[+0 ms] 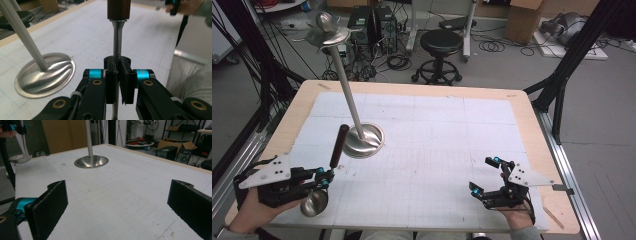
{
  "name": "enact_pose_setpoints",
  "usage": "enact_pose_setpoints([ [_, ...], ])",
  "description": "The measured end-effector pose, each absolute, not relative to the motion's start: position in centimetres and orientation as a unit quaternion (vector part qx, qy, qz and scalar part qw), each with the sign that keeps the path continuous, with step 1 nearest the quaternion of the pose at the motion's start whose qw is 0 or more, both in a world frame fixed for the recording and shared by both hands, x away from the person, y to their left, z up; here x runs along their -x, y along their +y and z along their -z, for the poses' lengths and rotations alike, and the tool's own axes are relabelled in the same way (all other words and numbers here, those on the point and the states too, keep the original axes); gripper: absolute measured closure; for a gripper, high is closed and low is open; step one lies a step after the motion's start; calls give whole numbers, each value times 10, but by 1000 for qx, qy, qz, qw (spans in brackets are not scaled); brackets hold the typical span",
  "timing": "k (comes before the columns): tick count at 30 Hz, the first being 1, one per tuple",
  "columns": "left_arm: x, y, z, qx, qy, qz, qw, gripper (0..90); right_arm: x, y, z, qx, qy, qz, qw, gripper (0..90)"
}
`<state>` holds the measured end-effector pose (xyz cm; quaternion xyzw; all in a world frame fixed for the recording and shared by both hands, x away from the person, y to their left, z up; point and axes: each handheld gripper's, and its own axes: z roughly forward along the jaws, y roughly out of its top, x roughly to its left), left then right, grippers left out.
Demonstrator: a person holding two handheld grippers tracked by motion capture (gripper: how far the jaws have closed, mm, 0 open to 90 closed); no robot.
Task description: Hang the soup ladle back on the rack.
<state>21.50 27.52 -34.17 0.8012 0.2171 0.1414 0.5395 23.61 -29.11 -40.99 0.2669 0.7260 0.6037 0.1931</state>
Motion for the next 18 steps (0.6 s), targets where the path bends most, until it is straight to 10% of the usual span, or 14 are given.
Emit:
enact_pose_setpoints([
  [18,-243,294,333,-757,250,-175,577,843,-236,-292,409,-268,723,-606,197,18],
])
